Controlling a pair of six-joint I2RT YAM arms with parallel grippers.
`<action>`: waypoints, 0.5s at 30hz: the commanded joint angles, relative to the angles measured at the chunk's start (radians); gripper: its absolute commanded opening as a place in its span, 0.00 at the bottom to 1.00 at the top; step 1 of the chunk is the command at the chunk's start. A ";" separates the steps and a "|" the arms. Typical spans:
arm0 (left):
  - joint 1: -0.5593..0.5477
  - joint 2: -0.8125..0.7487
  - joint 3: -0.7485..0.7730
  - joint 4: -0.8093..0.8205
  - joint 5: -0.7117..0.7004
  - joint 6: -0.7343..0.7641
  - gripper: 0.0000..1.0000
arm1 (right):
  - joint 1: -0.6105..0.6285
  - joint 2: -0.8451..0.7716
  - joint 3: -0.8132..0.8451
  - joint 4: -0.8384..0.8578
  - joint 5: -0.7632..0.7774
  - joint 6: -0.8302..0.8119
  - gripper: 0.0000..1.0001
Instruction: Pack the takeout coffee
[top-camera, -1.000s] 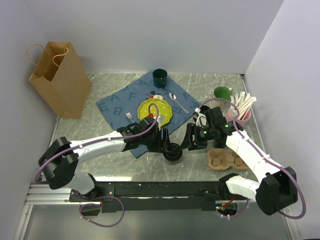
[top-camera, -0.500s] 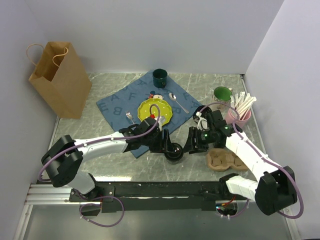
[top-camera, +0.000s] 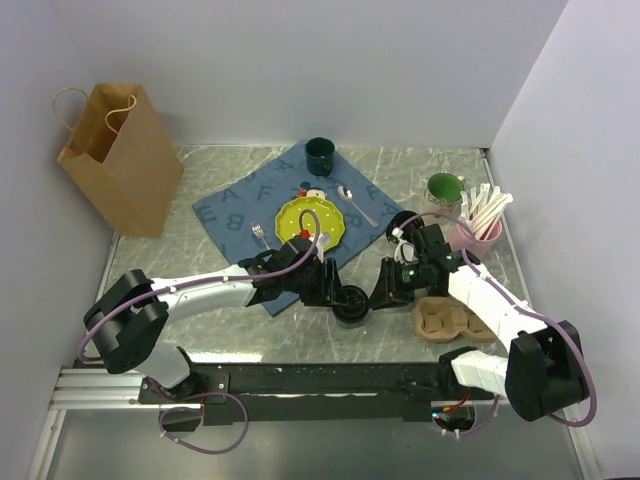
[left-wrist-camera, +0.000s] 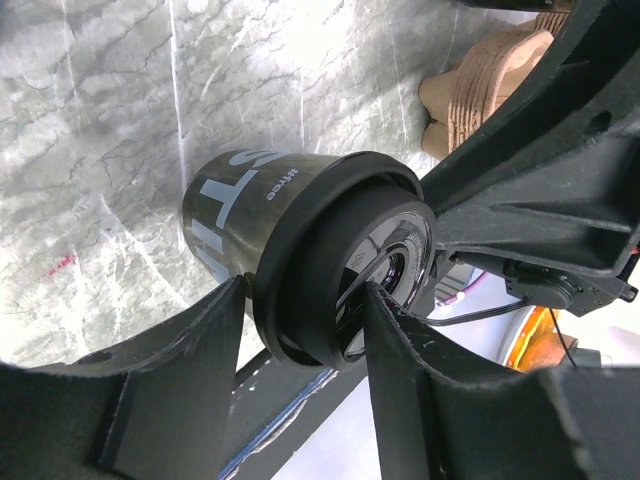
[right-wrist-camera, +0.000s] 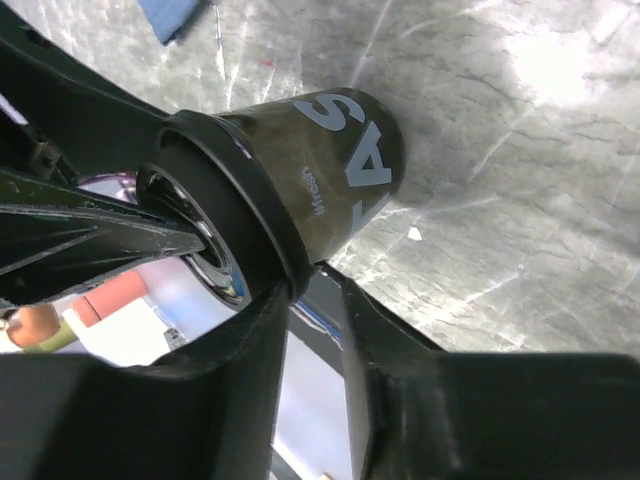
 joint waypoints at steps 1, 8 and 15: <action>-0.007 0.049 -0.058 -0.085 -0.054 0.009 0.51 | -0.015 0.013 -0.044 0.070 0.061 -0.006 0.27; -0.005 0.075 -0.077 -0.092 -0.063 0.004 0.48 | -0.022 0.023 -0.139 0.142 0.081 0.032 0.21; -0.005 0.102 -0.064 -0.109 -0.069 0.021 0.48 | -0.022 -0.029 -0.049 0.068 0.069 0.026 0.23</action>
